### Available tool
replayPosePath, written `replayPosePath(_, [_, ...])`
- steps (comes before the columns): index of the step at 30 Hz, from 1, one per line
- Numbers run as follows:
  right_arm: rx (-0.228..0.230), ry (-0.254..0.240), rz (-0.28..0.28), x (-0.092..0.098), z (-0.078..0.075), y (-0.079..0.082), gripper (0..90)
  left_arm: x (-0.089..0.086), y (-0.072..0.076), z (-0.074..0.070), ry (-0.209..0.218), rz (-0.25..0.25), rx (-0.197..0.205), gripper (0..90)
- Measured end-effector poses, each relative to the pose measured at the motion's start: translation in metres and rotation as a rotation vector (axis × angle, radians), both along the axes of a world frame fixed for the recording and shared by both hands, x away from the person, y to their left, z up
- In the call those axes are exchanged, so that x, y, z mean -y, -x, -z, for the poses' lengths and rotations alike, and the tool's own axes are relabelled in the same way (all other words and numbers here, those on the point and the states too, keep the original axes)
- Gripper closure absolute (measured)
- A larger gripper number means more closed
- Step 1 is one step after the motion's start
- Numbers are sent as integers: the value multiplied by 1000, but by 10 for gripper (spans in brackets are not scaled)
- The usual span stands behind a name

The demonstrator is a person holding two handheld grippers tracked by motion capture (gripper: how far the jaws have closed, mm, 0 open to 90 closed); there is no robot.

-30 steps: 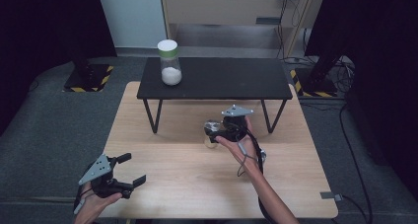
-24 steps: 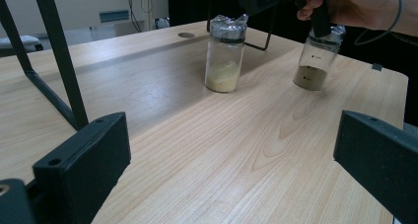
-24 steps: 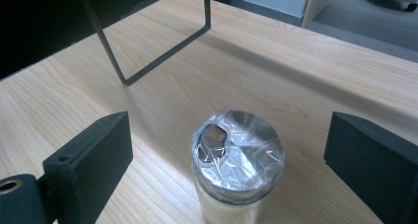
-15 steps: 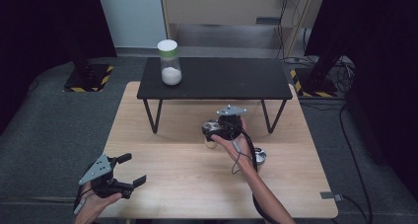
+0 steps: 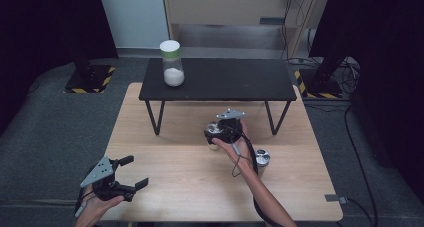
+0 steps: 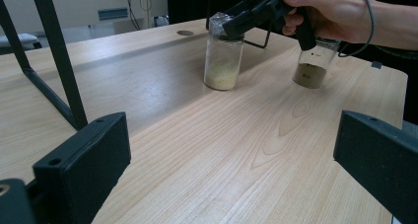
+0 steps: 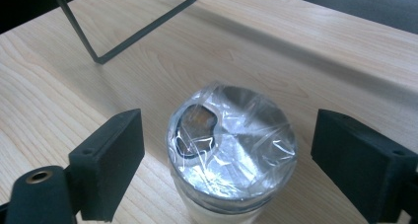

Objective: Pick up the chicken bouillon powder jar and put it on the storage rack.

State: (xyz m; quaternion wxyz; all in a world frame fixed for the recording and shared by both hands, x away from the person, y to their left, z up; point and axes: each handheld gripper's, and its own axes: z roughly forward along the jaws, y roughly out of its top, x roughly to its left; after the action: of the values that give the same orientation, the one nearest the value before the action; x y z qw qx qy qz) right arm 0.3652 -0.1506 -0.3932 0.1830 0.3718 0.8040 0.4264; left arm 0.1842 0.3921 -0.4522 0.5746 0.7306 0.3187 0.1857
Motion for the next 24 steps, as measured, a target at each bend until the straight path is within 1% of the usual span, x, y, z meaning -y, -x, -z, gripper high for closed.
replayPosePath(2, [-2, 1, 2, 0, 1, -1, 149, 0, 0, 0, -1, 1, -1, 0])
replayPosePath(3, [-9, -9, 5, 1, 3, -2, 161, 0, 0, 0, -3, 1, -1, 0])
replayPosePath(9, [-8, -11, 2, 0, 6, -3, 194, 0, 0, 0, -1, -1, -6, 0])
replayPosePath(12, [-2, -2, -3, 0, 7, -3, 256, 0, 0, 0, -3, 1, -4, 0])
replayPosePath(13, [1, -2, -1, 0, 8, -2, 296, 0, 0, 0, -3, 1, -5, 0])
replayPosePath(14, [9, -3, 0, 0, 9, -2, 319, 0, -1, 0, -4, 0, -5, 0])
replayPosePath(15, [7, -8, -5, 1, 10, -3, 335, 0, -1, 0, -3, 0, -5, 0])
replayPosePath(16, [6, -12, -5, 1, 10, -3, 338, 0, 0, 0, -2, -1, -6, 0])
replayPosePath(18, [18, -2, -7, 0, 10, -1, 343, 0, 0, 0, -4, -2, -8, 0])
replayPosePath(24, [20, 6, -5, -1, 8, 0, 351, 0, -1, -1, -7, -1, -7, 0])
